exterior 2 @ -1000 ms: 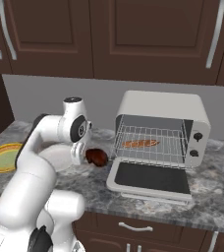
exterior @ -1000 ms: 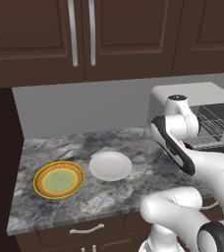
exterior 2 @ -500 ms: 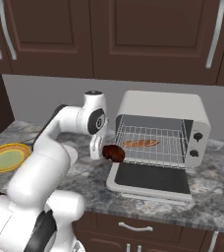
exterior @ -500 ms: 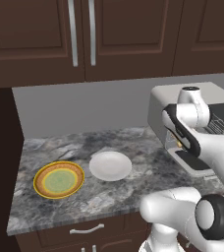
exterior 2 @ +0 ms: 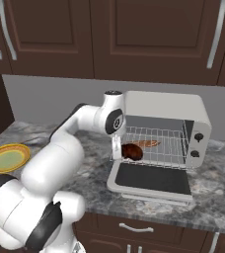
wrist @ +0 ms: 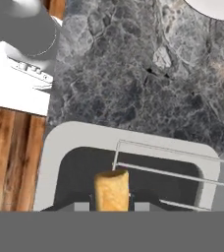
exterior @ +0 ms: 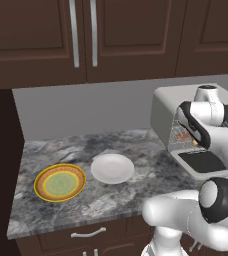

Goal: Open the toaster oven door. Place the baguette on the bottom rack in the toaster oven and place the steak on the top rack.

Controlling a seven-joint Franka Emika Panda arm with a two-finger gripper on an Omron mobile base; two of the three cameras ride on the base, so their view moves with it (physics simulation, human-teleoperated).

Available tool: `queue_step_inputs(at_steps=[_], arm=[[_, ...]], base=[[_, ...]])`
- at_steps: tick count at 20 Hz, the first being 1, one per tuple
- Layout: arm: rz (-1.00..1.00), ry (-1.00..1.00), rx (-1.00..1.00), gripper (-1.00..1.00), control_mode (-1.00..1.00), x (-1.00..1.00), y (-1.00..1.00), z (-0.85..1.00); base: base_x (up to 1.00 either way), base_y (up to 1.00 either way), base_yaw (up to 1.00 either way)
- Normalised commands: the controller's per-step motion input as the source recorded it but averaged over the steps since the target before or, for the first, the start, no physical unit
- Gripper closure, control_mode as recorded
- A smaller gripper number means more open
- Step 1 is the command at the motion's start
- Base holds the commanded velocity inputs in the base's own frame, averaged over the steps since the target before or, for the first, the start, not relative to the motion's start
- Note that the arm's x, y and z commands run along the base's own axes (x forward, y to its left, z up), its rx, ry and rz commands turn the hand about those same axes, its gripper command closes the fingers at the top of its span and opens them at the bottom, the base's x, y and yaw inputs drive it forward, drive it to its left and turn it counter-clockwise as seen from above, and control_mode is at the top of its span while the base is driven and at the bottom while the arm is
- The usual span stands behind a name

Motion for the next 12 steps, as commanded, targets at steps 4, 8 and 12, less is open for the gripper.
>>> queue_step_inputs(at_steps=[4,8,12], arm=[[0.12,0.0,0.02,1.0,-1.0,0.26,-0.51,0.0],[0.14,0.02,0.09,1.0,-1.0,0.27,-0.45,-0.02],[0.14,0.05,0.12,1.0,-1.0,0.28,-0.41,-0.06]], base=[[0.0,0.0,0.0],[0.0,0.0,0.0],[0.0,0.0,0.0]])
